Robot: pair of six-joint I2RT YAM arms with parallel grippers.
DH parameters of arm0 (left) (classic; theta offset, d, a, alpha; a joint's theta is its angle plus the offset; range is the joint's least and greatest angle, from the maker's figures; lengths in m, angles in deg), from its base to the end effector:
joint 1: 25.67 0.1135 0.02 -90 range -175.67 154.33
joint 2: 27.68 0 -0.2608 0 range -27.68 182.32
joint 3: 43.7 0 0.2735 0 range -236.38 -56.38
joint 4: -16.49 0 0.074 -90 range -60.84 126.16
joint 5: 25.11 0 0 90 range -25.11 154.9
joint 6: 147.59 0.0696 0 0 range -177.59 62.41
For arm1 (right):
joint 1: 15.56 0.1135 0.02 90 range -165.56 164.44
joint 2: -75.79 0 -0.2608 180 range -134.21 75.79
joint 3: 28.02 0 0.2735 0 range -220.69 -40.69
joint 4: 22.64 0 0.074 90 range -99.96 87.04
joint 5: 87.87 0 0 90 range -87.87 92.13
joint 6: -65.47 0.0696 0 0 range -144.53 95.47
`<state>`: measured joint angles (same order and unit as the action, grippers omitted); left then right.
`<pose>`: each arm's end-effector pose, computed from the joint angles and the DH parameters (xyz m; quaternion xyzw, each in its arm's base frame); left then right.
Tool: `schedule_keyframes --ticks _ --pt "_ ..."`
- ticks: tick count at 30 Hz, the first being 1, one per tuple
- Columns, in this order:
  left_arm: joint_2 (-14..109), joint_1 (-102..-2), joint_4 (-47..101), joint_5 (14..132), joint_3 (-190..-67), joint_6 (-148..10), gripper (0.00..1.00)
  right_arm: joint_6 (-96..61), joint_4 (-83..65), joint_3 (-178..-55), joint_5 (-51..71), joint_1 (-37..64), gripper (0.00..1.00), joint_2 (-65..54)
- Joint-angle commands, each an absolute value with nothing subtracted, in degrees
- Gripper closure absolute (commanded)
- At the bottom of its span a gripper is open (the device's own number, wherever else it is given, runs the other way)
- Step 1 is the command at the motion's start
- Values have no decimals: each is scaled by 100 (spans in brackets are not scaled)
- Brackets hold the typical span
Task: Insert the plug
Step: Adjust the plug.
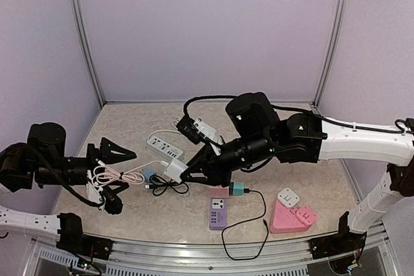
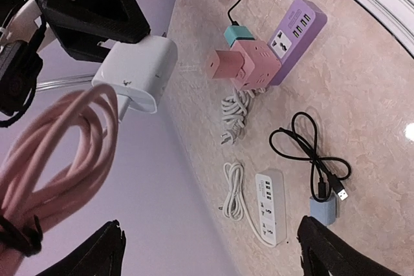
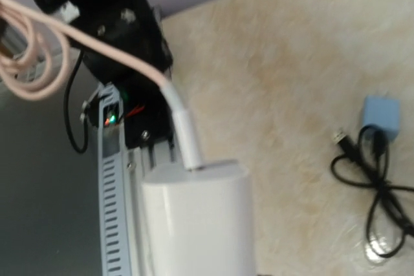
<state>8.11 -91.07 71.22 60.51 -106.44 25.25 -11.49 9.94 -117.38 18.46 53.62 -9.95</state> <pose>0.0794 -0.1606 0.3231 0.8175 0.2531 0.1106 0.5054 0.1227 0.3778 0.3227 -0.4649 0.7185 0.4227 0.2983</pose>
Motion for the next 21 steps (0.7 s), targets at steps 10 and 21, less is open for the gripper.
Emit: schedule_keyframes --ticks 10,21 --pt "1011 -9625 7550 5351 -10827 2041 1 -705 812 -11718 2119 5066 100 -1407" --pt "1447 -6284 8026 7598 -10784 1901 1 -1244 52 -10813 1874 5057 100 -393"
